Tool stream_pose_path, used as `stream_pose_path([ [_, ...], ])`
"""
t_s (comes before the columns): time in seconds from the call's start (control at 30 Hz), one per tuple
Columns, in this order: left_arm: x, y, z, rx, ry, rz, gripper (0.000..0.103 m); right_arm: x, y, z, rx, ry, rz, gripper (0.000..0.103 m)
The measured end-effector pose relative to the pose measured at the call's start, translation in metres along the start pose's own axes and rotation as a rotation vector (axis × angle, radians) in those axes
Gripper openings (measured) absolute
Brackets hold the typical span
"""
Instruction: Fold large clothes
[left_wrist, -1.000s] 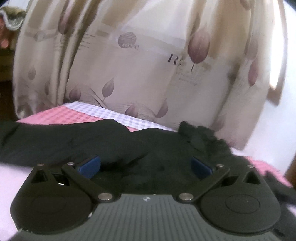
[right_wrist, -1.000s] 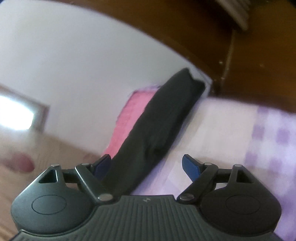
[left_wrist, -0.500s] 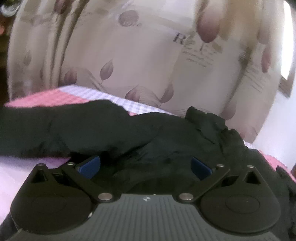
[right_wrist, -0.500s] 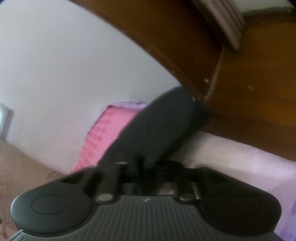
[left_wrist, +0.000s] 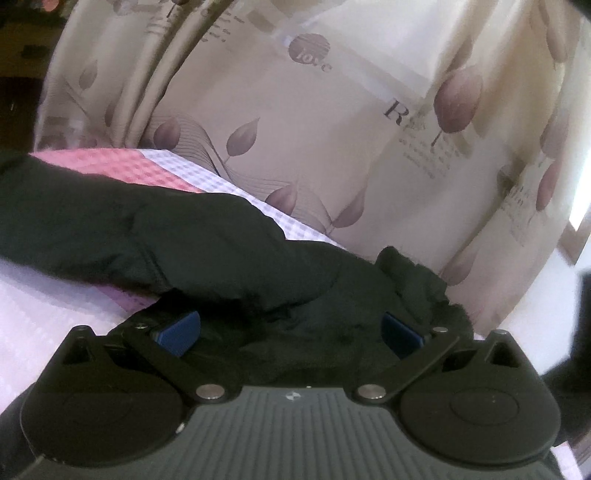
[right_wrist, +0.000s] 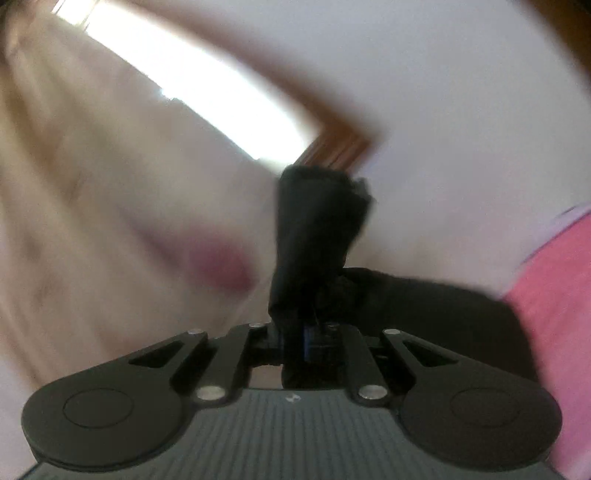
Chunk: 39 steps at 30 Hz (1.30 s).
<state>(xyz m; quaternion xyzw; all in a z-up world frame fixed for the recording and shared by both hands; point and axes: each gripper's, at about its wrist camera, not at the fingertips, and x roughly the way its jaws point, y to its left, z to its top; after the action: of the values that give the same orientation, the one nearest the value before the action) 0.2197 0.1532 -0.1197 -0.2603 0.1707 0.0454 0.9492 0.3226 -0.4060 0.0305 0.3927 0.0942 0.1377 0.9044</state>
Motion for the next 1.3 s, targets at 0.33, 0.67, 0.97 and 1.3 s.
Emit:
stream_pose_path([
  [0.33, -0.002, 0.005, 0.000, -0.040, -0.020, -0.029, 0.103, 0.109, 0.045, -0.237, -0.296, 0.459, -0.013, 0.009],
  [0.67, -0.001, 0.009, -0.001, -0.075, -0.029, -0.040, 0.103, 0.100, 0.087, -0.329, -0.831, 0.574, -0.090, 0.040],
  [0.97, -0.003, 0.024, 0.002, -0.154, -0.029, -0.065, 0.103, 0.097, 0.101, -0.349, -1.016, 0.553, -0.091, 0.098],
  [1.3, -0.060, 0.093, 0.041, -0.407, -0.040, -0.022, 0.098, 0.100, 0.101, -0.352, -1.038, 0.552, -0.096, 0.100],
])
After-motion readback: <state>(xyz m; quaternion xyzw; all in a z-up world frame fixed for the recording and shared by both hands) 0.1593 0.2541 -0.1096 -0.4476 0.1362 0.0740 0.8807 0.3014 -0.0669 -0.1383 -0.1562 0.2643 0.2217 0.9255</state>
